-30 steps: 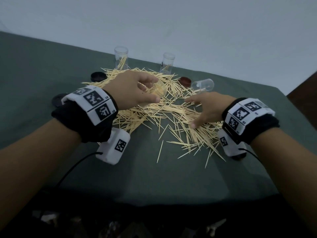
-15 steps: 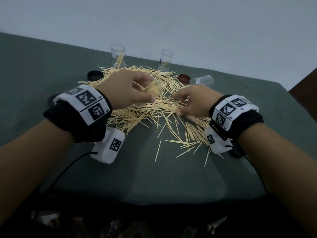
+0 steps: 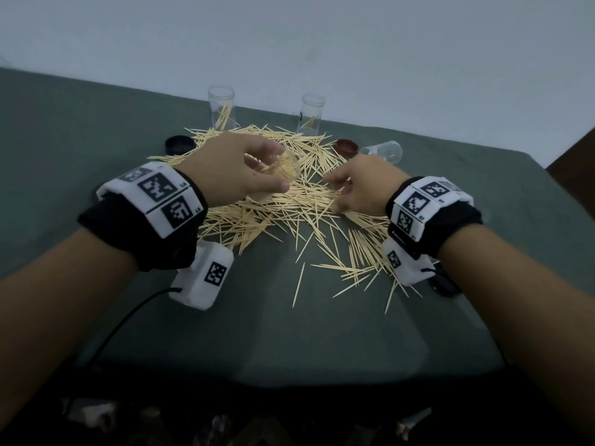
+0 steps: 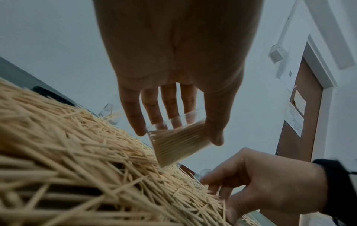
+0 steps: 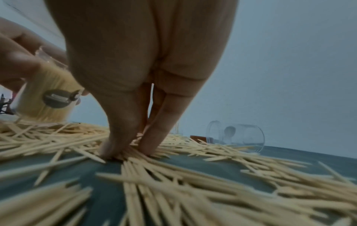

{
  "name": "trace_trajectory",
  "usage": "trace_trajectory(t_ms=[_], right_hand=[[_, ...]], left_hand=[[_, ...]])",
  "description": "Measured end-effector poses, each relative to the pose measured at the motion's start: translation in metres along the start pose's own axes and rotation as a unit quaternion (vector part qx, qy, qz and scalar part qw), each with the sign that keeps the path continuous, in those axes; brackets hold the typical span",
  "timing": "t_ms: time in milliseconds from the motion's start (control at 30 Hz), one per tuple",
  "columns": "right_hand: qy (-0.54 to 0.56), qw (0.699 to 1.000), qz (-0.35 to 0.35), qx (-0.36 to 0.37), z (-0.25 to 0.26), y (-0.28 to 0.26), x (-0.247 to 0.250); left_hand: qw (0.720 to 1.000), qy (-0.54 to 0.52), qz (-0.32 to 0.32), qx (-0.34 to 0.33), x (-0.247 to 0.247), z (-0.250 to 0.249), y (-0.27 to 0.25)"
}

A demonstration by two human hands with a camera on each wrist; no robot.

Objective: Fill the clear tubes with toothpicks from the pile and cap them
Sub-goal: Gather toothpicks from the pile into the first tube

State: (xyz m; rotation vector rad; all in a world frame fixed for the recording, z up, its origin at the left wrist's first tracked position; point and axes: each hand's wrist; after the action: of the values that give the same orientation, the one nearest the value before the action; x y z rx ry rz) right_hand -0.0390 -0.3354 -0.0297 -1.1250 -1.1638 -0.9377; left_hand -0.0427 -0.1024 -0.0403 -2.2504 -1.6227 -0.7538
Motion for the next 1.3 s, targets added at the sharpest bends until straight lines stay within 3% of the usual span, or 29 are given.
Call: trace_trajectory(t_ms=[100,200,300,567,1300], right_hand=[[0.012,1.0,0.016,0.011,-0.001,0.0,0.001],[-0.03,0.997,0.072,0.018,0.002,0.0,0.0],[-0.067,0.994,0.085,0.025,0.008,0.004,-0.002],[-0.079,0.996,0.013,0.046,0.015,0.005,-0.003],[-0.092,0.994,0.011,0.054,0.018,0.01,0.0]], left_hand=[[1.0,0.004,-0.001,-0.001,0.001,0.0,0.0],[1.0,-0.001,-0.004,0.001,0.002,-0.001,0.001],[1.0,0.002,-0.004,0.002,0.002,0.0,0.001],[1.0,0.003,-0.002,0.004,0.004,-0.002,0.001],[1.0,0.011,-0.011,0.006,0.007,-0.002,0.0]])
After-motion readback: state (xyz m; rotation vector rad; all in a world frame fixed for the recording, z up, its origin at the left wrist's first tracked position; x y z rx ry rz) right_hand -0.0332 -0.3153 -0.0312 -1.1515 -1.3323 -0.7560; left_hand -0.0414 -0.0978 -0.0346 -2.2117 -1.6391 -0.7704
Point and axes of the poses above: each hand's wrist, its own y-axis towards the middle knuckle, its own x-axis out of the back of the hand, z = x × y, and after that the axes turned 9 degrees about -y, right-handed
